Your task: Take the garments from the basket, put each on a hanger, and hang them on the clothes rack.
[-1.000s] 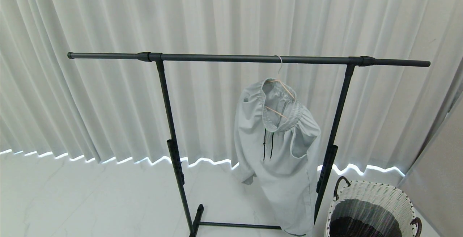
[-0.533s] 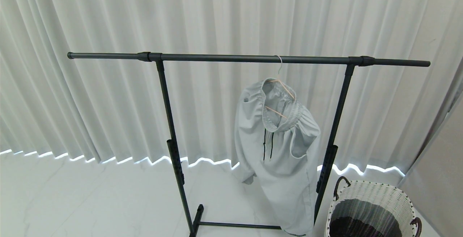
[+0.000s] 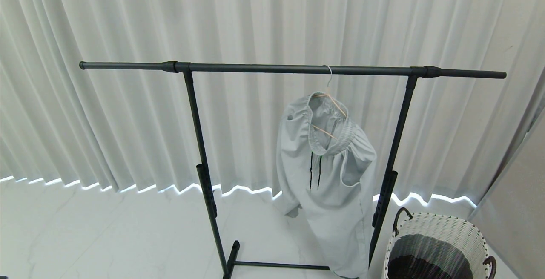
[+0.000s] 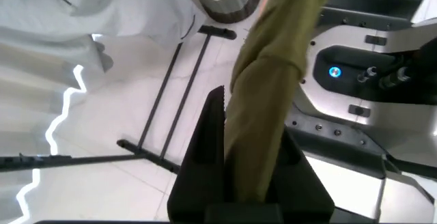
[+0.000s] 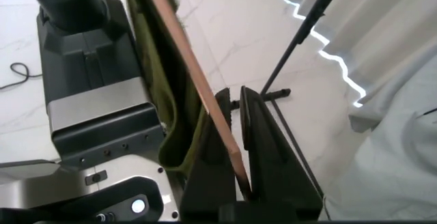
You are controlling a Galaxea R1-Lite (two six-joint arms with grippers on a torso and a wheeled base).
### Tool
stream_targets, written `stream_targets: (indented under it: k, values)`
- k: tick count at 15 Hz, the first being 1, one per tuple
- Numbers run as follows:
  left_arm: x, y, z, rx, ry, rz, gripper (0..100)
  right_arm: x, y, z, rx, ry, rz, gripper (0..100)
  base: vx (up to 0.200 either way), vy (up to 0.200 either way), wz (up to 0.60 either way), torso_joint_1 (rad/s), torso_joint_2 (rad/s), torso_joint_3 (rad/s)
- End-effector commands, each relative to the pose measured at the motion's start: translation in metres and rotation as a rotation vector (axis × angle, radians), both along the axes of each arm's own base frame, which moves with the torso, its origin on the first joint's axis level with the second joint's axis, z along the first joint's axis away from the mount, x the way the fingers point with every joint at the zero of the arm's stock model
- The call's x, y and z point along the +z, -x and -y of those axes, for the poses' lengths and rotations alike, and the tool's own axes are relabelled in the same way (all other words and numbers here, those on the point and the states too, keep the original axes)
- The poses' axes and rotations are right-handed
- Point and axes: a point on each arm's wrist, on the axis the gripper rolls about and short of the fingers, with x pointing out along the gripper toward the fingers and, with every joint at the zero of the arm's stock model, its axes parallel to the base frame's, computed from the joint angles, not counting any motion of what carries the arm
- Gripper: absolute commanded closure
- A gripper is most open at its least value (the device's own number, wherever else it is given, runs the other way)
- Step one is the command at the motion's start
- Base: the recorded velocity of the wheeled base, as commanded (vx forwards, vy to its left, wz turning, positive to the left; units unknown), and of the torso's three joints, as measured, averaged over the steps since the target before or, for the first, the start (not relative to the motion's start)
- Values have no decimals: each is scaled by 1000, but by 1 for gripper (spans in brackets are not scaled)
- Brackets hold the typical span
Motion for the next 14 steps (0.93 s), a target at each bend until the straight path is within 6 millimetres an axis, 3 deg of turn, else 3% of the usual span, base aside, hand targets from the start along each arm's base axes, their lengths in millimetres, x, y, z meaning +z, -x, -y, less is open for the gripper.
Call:
stream_targets:
  k: [1,9,12,14]
  values:
    - [0,-2,-1,17,-1,0,100,0,0,0,0,2,0,0,0,0,0,0,0,0]
    - [-1,-15,-15,299,-60,121,100,2,-4,2,-19,-10,4,0,0,0,0,0,0,0]
    - [7,-27,-17,432,16,135,100,6,-5,-2,-25,-25,-1,0,0,0,0,0,0,0]
    - [23,-33,-14,539,118,137,100,3,-9,-7,-54,-24,-37,0,0,0,0,0,0,0]
